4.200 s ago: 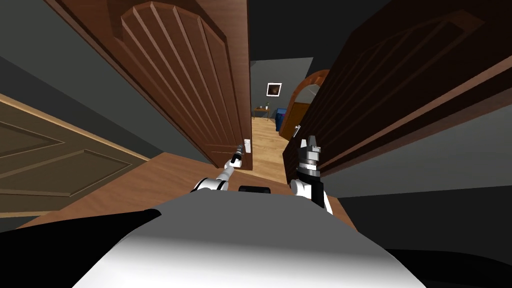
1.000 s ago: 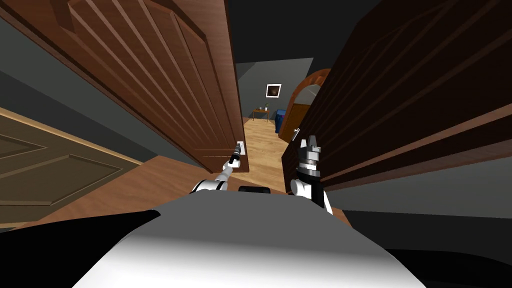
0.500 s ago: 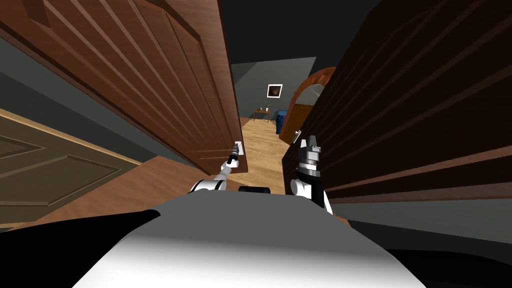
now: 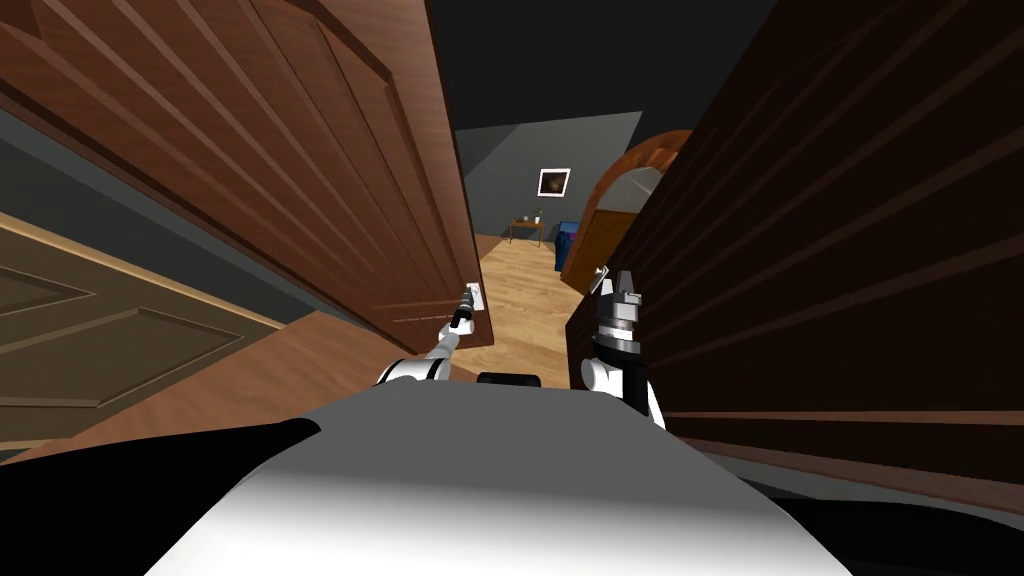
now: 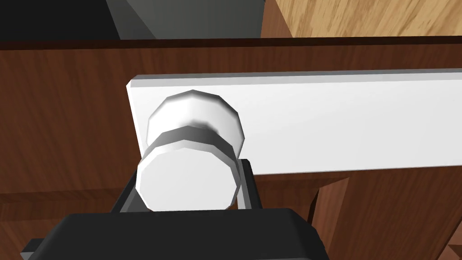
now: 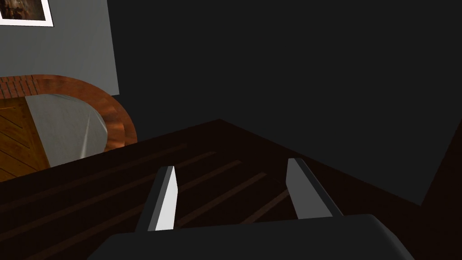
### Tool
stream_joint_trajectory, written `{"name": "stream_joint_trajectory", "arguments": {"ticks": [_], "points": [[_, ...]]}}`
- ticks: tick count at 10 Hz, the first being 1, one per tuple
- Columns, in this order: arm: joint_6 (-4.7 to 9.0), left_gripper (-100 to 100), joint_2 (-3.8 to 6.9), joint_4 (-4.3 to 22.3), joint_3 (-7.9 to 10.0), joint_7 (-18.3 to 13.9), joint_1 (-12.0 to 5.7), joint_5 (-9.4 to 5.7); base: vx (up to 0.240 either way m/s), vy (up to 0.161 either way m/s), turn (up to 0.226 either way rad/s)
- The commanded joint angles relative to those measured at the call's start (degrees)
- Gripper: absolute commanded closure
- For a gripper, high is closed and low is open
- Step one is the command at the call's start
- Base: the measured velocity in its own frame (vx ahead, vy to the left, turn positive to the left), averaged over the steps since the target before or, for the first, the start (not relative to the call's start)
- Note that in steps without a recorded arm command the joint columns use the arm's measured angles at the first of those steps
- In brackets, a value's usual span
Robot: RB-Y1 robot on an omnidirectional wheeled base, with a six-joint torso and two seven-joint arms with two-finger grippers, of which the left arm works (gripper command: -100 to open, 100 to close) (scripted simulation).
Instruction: Push the door open
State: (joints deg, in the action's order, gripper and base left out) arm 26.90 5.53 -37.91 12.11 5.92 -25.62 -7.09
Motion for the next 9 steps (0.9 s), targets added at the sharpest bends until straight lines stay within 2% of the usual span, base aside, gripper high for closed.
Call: {"name": "stream_joint_trajectory", "arguments": {"ticks": [1, 5, 6, 9], "points": [[-0.36, 100, 0.98, -1.0, 1.51, 0.4, 0.25, -0.5, 0.188, -0.108, 0.093], [-0.46, 100, 1.71, -1.0, 3.99, 1.2, 0.43, -1.41, 0.189, -0.104, 0.086], [-0.91, -100, 1.15, -2.0, 3.5, 1.1, 0.99, -1.23, -0.044, -0.095, 0.062], [-1.06, -100, 0.74, -2.1, 3.29, 1.1, 0.9, -1.21, -0.186, -0.034, 0.001]]}}
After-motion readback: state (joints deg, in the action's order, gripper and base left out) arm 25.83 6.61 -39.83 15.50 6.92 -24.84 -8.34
